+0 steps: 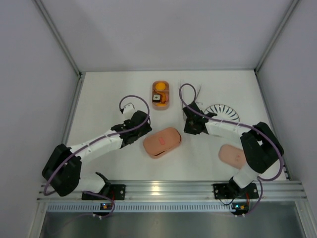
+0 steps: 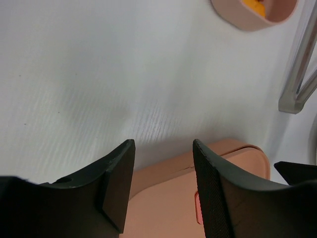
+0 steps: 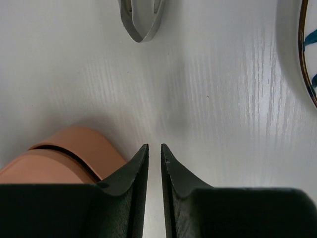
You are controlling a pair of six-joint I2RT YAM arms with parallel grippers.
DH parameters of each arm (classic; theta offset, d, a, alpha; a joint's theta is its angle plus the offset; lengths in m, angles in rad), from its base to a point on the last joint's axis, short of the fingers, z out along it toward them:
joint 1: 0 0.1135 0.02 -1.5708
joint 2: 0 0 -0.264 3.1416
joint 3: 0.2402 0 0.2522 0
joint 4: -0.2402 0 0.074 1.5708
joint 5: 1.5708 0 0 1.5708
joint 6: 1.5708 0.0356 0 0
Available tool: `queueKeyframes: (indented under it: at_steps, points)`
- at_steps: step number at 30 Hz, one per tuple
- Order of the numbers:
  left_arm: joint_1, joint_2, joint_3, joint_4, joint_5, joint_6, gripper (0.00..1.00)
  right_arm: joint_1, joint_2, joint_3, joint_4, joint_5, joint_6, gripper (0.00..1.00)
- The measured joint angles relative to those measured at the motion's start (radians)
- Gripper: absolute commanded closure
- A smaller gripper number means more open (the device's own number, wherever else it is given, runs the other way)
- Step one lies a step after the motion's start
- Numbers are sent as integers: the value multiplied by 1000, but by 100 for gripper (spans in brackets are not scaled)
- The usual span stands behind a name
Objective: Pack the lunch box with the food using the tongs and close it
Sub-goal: Close the box lid on the packing box.
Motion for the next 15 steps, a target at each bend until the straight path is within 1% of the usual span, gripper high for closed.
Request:
queueKeyframes:
  at_steps: [6, 9, 12, 15]
  points:
    - [0, -166, -17, -122, -106, -73, 48, -11, 59, 21, 20, -32, -19, 85]
    - [0, -256, -49, -182, -127, -111, 51, -11, 85, 41, 27, -47, -28, 86]
    - [-10, -296, -82, -237, -128, -142, 54, -11, 109, 61, 38, -55, -36, 86]
    - [-39, -297, -107, -287, -125, -169, 58, -11, 133, 82, 41, -61, -44, 86]
